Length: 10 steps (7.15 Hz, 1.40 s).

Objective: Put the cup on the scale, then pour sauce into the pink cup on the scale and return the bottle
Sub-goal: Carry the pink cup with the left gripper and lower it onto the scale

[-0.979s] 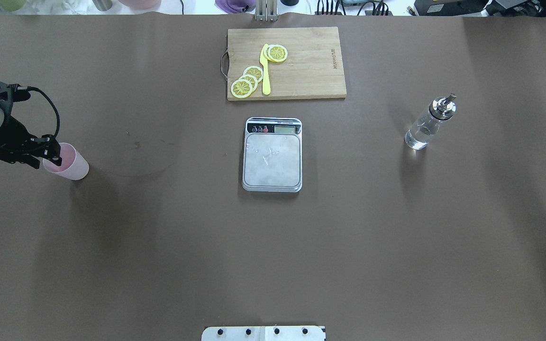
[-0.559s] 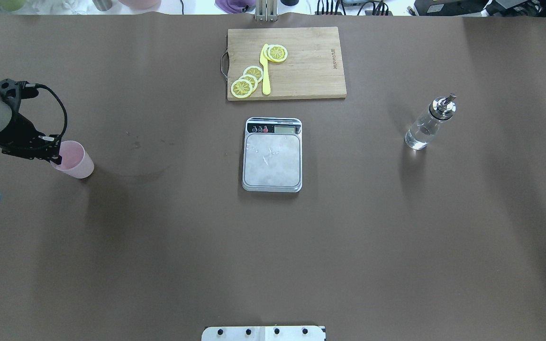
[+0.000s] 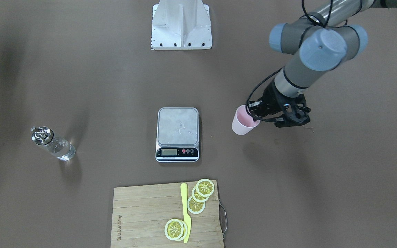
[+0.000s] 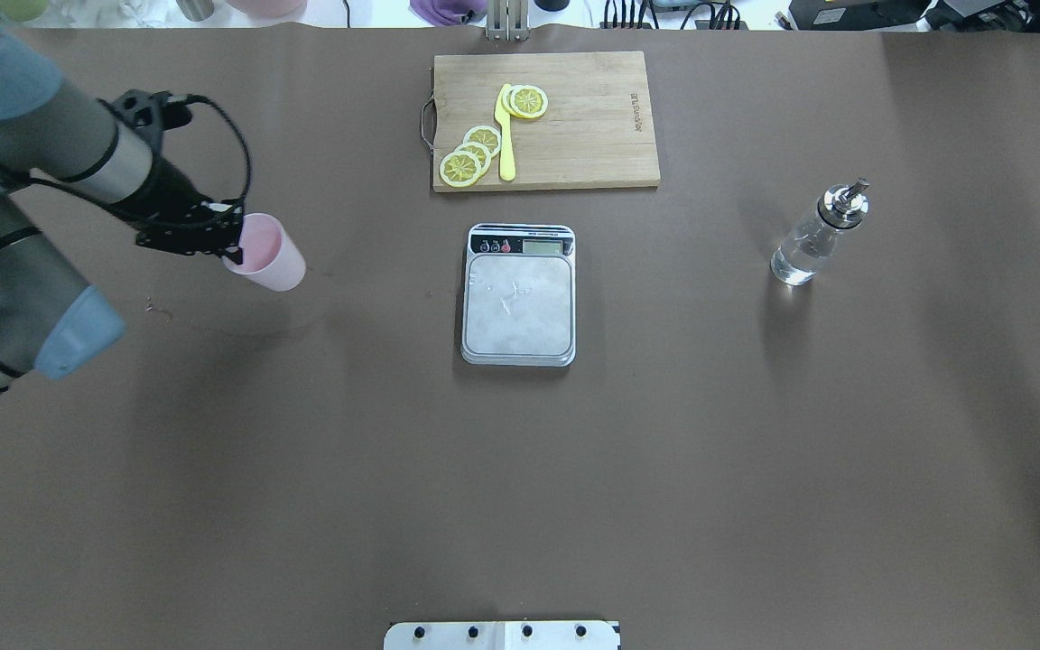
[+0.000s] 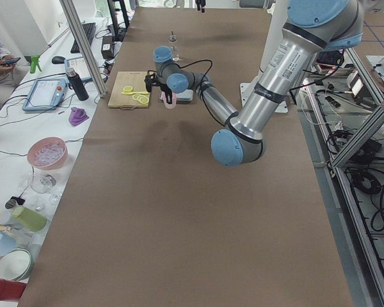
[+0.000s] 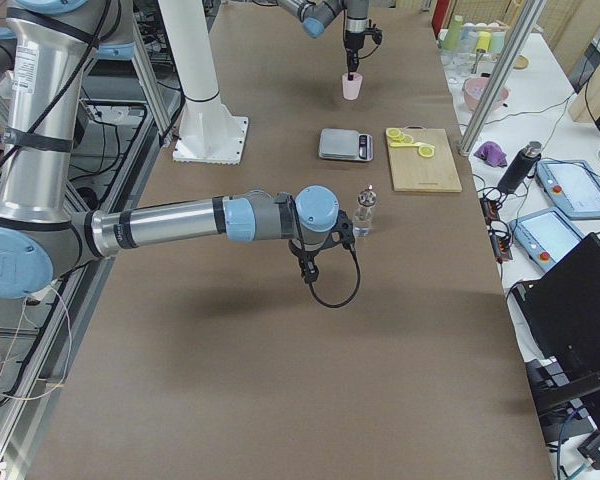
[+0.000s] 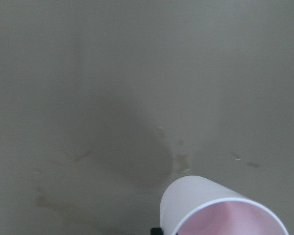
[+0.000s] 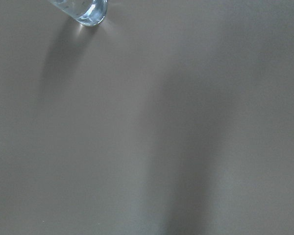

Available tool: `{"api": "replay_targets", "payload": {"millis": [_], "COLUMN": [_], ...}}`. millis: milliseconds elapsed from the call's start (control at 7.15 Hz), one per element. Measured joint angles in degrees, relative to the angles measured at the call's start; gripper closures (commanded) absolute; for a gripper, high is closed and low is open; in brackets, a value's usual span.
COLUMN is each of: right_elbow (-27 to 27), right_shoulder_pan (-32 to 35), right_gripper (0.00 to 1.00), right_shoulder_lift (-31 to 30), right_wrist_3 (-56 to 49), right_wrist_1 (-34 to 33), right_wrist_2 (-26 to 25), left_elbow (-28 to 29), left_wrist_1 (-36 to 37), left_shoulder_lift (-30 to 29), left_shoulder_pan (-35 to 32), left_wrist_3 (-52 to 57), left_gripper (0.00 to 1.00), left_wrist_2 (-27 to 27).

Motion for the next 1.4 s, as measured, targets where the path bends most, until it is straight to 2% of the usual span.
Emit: {"api": "replay_targets", "payload": {"millis": [280, 419, 699, 1398], "right_elbow": [0.09, 0.13, 0.12, 0.12], "right_shoulder_pan": [-2.83, -3.72, -4.39, -4.50], "right_gripper": [0.00, 0.00, 0.00, 0.00], "right_shoulder_lift": [0.90, 1.29, 1.66, 1.67], "right_wrist_3": [0.06, 0.06, 0.06, 0.12], "right_wrist_1": [0.62, 0.68, 0.71, 0.72], "right_wrist_2": [-0.88, -0.99, -1.13, -1.13], "left_elbow": [1.86, 5.65, 12.63, 14.34], "left_wrist_1": [3.43, 3.43, 3.37, 3.33], "left_shoulder_lift": [-7.47, -11.36, -17.22, -18.51], "left_shoulder_pan": [7.35, 9.84, 11.85, 12.17], "left_wrist_3": [-7.77, -9.27, -10.19, -10.01], "left_gripper": [1.00, 1.00, 1.00, 1.00], "left_wrist_2": [8.01, 10.88, 13.11, 13.76]}}
